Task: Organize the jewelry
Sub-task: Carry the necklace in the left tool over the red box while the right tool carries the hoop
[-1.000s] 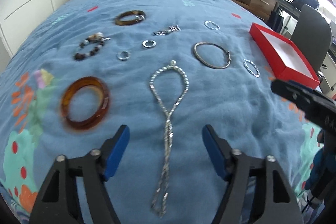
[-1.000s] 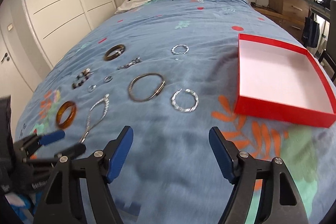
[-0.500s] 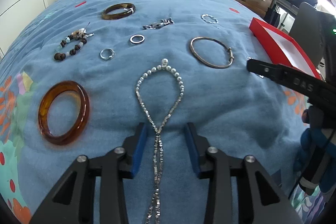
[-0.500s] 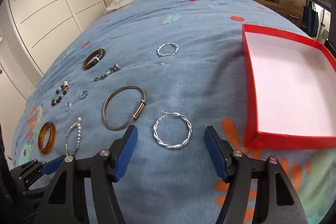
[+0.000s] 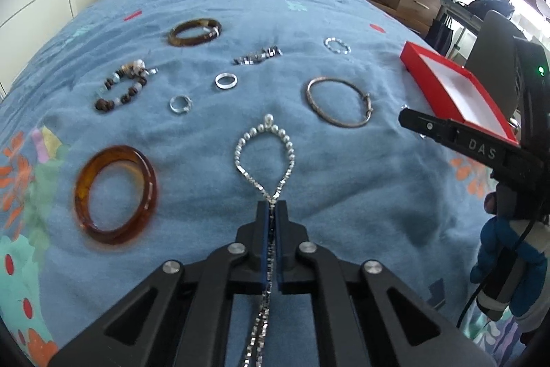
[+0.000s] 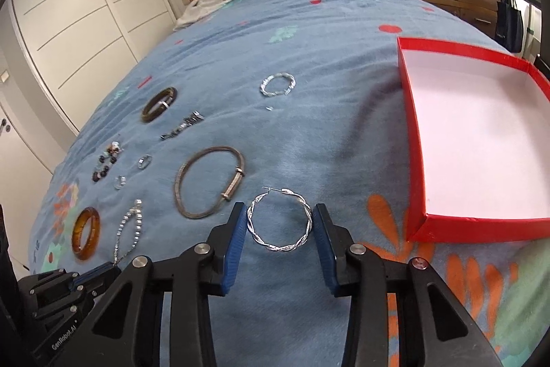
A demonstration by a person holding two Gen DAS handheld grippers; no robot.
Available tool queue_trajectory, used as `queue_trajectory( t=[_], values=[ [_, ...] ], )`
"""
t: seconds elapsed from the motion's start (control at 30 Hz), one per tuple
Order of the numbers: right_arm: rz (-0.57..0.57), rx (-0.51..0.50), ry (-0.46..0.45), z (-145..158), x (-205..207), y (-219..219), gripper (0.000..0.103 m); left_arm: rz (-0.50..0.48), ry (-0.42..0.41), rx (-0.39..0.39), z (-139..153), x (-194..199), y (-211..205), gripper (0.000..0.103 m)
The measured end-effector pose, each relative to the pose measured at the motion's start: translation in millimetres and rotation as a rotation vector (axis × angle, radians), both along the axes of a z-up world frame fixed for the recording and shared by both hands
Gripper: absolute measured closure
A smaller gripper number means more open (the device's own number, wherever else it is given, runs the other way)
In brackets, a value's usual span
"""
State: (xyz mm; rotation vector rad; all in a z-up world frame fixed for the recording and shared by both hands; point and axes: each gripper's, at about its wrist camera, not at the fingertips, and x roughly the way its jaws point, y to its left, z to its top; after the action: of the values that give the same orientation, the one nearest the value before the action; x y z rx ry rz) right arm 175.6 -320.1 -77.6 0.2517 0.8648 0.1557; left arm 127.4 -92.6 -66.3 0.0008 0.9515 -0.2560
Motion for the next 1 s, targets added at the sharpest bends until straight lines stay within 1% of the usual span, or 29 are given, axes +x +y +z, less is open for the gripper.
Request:
queue_trajectory(
  t=[0.13, 0.27, 0.47, 0.53, 0.67, 0.8, 0.9, 1.0],
  values=[
    [0.001, 0.013, -0.029, 19, -13, -2, 0.064, -0.001, -0.022, -0.010, 18, -7, 0, 0.100],
    [0.001, 0.007, -0.054, 40, -28, -10, 0.064, -0.020, -0.045, -0.029, 43, -12, -4, 0.101],
    [-0.028, 0.000, -0.093, 72, -52, -44, 0.064, -0.081, -0.082, -0.091, 89, -16, -30, 0.101],
    [-0.040, -0.004, -0.103, 81, -57, -57, 0.064, -0.113, -0.093, -0.119, 105, -14, -49, 0.101],
    [-0.070, -0.037, -0.119, 98, -64, -97, 0.064, -0.171, -0.106, -0.168, 127, -7, -90, 0.101],
    [-0.088, -0.075, -0.118, 105, -61, -136, 0.064, -0.235, -0.110, -0.240, 144, 11, -143, 0.101],
    [-0.092, -0.102, -0.110, 103, -51, -162, 0.064, -0.275, -0.110, -0.277, 148, 31, -187, 0.101],
    [-0.094, -0.117, -0.098, 94, -36, -184, 0.064, -0.298, -0.092, -0.289, 137, 53, -224, 0.101]
  ],
)
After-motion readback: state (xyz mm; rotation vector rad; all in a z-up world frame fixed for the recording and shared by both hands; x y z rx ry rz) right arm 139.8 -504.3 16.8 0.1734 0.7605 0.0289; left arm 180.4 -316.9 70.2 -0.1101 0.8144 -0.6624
